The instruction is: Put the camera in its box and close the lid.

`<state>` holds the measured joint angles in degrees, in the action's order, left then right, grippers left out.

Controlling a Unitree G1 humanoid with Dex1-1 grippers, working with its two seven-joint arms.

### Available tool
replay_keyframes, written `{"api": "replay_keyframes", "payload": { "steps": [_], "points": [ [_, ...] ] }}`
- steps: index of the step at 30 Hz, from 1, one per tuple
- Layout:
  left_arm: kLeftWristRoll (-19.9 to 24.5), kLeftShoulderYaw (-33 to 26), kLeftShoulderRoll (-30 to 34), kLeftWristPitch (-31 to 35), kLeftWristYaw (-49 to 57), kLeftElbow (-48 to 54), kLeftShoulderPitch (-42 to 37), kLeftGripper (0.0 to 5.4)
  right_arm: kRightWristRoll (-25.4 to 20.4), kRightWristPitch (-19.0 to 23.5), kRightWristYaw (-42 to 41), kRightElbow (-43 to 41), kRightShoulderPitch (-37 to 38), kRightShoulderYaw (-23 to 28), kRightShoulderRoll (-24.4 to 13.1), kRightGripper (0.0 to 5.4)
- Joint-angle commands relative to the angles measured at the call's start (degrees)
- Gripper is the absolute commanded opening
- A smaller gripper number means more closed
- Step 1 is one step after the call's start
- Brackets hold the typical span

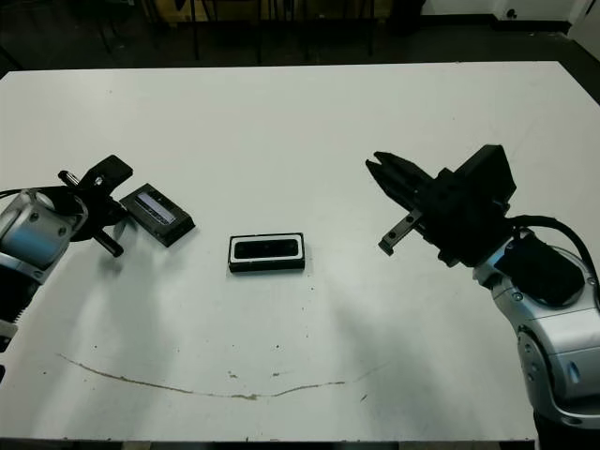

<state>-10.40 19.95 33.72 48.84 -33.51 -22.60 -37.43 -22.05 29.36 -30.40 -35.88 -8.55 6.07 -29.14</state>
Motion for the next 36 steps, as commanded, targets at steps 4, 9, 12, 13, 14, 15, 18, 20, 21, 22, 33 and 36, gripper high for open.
{"api": "replay_keyframes", "payload": {
  "steps": [4, 9, 12, 13, 14, 15, 18, 20, 21, 22, 33, 36],
  "points": [
    [-1.2, -0.2, -2.5, -3.1, 1.7, -8.9, -0.6, 0.0, -1.0, 1.6, -0.1, -0.9, 1.5, 0.8, -1.7, 0.01],
    [-3.1, 1.2, -3.4, -9.4, 0.5, -14.0, -3.0, 0.0, -1.7, 1.9, 0.0, -1.2, 1.9, 1.0, -2.1, 0.01],
    [-4.0, 1.7, -4.1, -12.9, -0.2, -17.1, -4.4, 0.0, -1.9, 2.6, 0.4, -1.7, 2.2, 1.0, -2.4, 0.01],
    [-4.2, 1.7, -4.4, -13.7, -0.4, -18.0, -4.8, 0.0, -2.1, 2.8, 0.5, -1.8, 2.3, 1.1, -2.4, 0.01],
    [-4.4, 1.7, -4.8, -14.5, -0.4, -19.1, -5.3, 0.0, -2.3, 2.9, 0.5, -2.0, 2.4, 1.1, -2.5, 0.01],
    [-4.6, 1.7, -5.2, -15.0, -0.5, -19.9, -5.7, 0.0, -2.6, 2.9, 0.3, -1.9, 2.5, 1.2, -2.5, 0.01],
    [-4.8, 1.4, -6.3, -16.3, -0.6, -22.0, -6.8, 0.0, -3.2, 2.6, -0.1, -1.7, 2.7, 1.4, -2.6, 0.01],
    [-5.0, 1.4, -6.7, -17.0, -1.4, -21.9, -7.1, 0.0, -3.1, 2.4, 0.0, -1.7, 2.8, 1.3, -2.7, 0.01],
    [-4.6, 0.9, -6.9, -17.0, -1.8, -21.8, -7.3, 0.0, -3.0, 2.5, 0.2, -1.7, 2.9, 1.3, -2.7, 0.01],
    [-4.3, 0.6, -7.2, -17.0, -2.3, -22.0, -7.6, 0.0, -3.0, 2.8, 0.4, -1.7, 2.9, 1.3, -2.7, 0.01],
    [-3.7, -1.5, -10.3, -18.9, -3.9, -24.7, -10.9, 0.0, -3.2, 3.6, 0.6, -1.5, 3.0, 1.0, -2.8, 0.01],
    [-4.1, -1.2, -11.4, -20.2, -4.0, -25.7, -11.9, 0.0, -2.6, 3.1, 0.8, -1.7, 3.3, 0.9, -2.9, 0.01]
  ]
}}
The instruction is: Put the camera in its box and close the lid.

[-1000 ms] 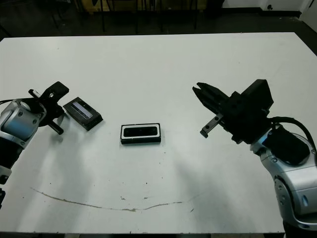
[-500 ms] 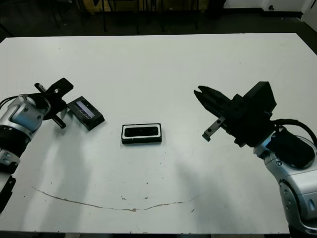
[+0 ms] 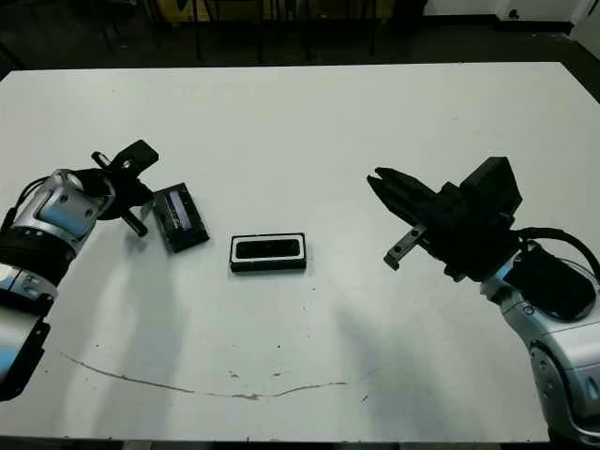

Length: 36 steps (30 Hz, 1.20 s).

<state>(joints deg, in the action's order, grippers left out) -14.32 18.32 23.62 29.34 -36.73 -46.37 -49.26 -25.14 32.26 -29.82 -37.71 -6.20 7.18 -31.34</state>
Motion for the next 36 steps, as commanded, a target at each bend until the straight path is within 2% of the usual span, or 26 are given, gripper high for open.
{"api": "replay_keyframes", "payload": {
  "steps": [1, 10, 16, 31, 34, 36],
  "points": [
    [-0.3, 0.5, -1.7, -1.2, -0.7, -2.5, -0.5, 0.0, 0.5, 0.3, 0.3, 0.1, 1.1, -0.2, -0.7, 0.01],
    [1.6, -2.0, -6.1, -2.7, -0.4, -6.5, -4.5, 0.0, -0.5, 1.8, 1.4, -0.1, 1.6, -0.1, -0.2, 0.01],
    [1.4, -1.8, -6.6, -3.1, -1.9, -6.4, -5.5, 0.0, 0.0, 0.4, 1.5, 0.0, 2.4, -0.4, -0.2, 0.01],
    [-1.1, -1.8, 2.1, -6.2, -1.4, -4.9, -5.5, 0.0, 0.4, -0.2, 1.0, 0.9, 1.9, -0.5, -0.8, 0.01],
    [0.9, -4.5, 3.0, -5.1, -0.6, -1.6, -4.1, 0.0, 0.4, 0.4, 1.3, 0.8, 1.4, -0.7, -0.8, 0.01],
    [4.2, -8.8, 3.1, -3.7, 0.6, 4.8, -1.1, 0.0, 0.2, 0.1, 1.1, 1.1, 1.3, -0.7, -0.6, 0.01]
  ]
}}
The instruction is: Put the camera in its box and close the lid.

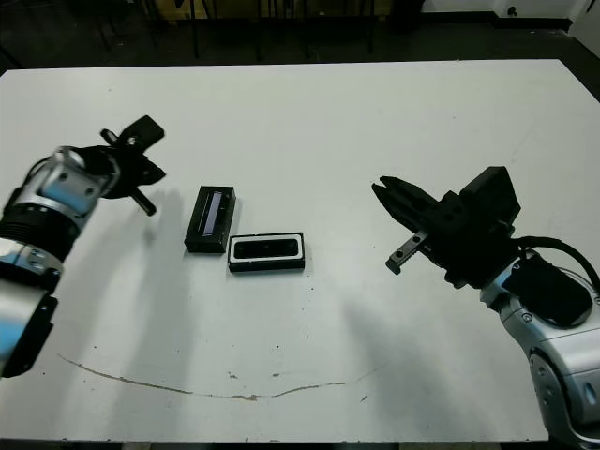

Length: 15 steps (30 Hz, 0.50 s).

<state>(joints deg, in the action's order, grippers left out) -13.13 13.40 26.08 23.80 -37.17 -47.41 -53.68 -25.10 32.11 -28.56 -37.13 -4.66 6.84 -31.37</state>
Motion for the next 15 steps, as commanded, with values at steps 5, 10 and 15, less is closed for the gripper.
{"api": "replay_keyframes", "payload": {
  "steps": [5, 10, 15],
  "points": [
    [12.3, -16.1, -5.1, 12.8, 9.2, 35.4, 16.6, 0.0, -0.3, 0.7, 0.2, 0.3, 0.1, 0.0, -0.2, 0.01],
    [19.2, -21.5, -13.7, 24.1, 16.3, 63.0, 28.7, 0.0, -0.7, 0.2, 0.2, 0.7, 0.8, 0.2, 0.3, 0.01],
    [21.8, -19.4, -17.6, 30.7, 20.6, 78.4, 39.1, 0.0, -0.2, 0.0, 0.9, 0.1, 1.4, -0.2, 0.8, 0.01]
  ]
}}
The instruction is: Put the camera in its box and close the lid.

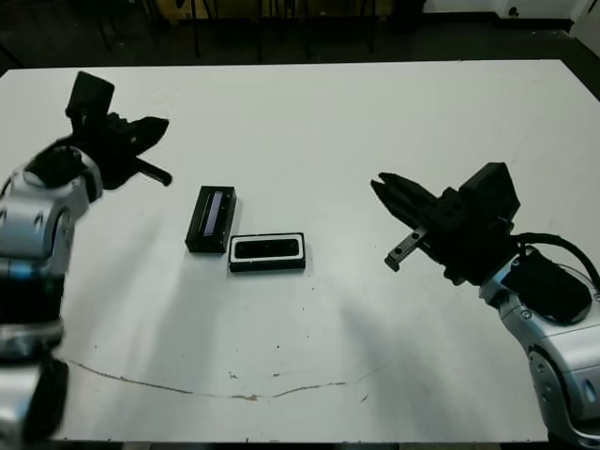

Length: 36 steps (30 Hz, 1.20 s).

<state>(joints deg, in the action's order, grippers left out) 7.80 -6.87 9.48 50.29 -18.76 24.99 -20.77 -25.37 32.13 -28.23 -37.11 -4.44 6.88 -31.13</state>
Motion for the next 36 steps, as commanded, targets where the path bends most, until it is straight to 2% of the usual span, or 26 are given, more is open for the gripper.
{"api": "replay_keyframes", "payload": {
  "steps": [1, 5, 12, 22, 24, 30, 36],
  "points": [
    [0.9, 2.0, -1.0, 4.8, 2.8, 7.9, 8.1, 0.1, 0.3, -0.8, 0.4, 0.2, 1.4, -0.3, 0.7, 0.0],
    [0.8, 5.8, -1.1, 7.2, 5.4, 12.0, 13.9, 0.65, 0.7, -0.6, 1.1, -0.4, 2.1, -0.8, 0.7, 0.0],
    [1.5, 9.0, -2.2, 11.7, 9.1, 13.6, 16.2, 1.93, 1.6, -0.2, 2.0, -1.3, 3.2, -1.8, 0.7, 0.0],
    [-5.9, 17.8, -3.8, 5.8, 17.9, 12.0, 18.2, 3.81, 2.1, 0.8, 3.3, -2.7, 4.4, -2.5, 0.5, 0.0],
    [-6.3, 18.5, -4.7, 5.2, 18.7, 11.2, 18.5, 4.21, 2.5, -0.1, 3.0, -2.4, 4.7, -2.7, 0.5, 0.0],
    [-5.7, 17.9, -7.2, 3.2, 19.1, 10.0, 20.6, 5.32, 1.9, 0.6, 3.1, -2.5, 5.0, -2.4, 0.6, 0.0],
    [-3.7, 16.1, -8.3, 1.0, 17.8, 10.1, 23.7, 5.36, 2.2, -0.1, 2.7, -2.0, 5.2, -2.3, 0.4, 0.0]
  ]
}}
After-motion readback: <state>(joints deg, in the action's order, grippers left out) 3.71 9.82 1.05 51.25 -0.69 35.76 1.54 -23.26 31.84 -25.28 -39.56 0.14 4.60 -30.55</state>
